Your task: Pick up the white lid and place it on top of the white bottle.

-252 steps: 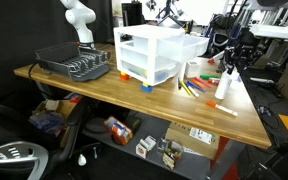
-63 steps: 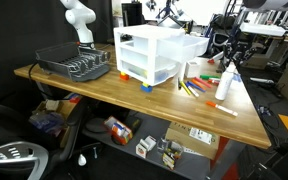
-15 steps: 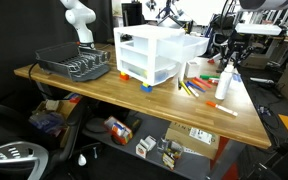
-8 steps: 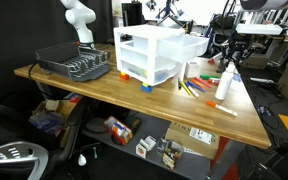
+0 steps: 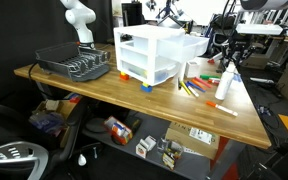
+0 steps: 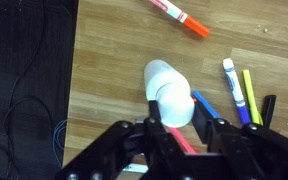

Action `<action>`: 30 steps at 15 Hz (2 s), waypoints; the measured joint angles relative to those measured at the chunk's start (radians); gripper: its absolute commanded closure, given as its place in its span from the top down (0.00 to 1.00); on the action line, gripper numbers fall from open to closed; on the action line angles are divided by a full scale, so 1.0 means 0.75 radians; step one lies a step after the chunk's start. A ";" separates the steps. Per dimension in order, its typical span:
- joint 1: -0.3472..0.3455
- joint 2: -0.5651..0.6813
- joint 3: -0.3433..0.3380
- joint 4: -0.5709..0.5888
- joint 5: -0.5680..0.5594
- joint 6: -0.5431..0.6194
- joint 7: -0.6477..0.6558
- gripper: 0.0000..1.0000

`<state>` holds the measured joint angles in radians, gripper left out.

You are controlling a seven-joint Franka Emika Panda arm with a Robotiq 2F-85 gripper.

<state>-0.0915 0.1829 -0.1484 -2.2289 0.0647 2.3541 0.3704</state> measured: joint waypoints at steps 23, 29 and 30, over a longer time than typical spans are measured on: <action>-0.002 0.027 -0.019 -0.017 0.000 -0.003 0.026 0.99; -0.003 0.029 -0.021 -0.017 0.001 -0.003 0.028 1.00; -0.003 0.029 -0.021 -0.017 0.001 -0.003 0.028 1.00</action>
<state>-0.0940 0.2048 -0.1644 -2.2420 0.0654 2.3521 0.3918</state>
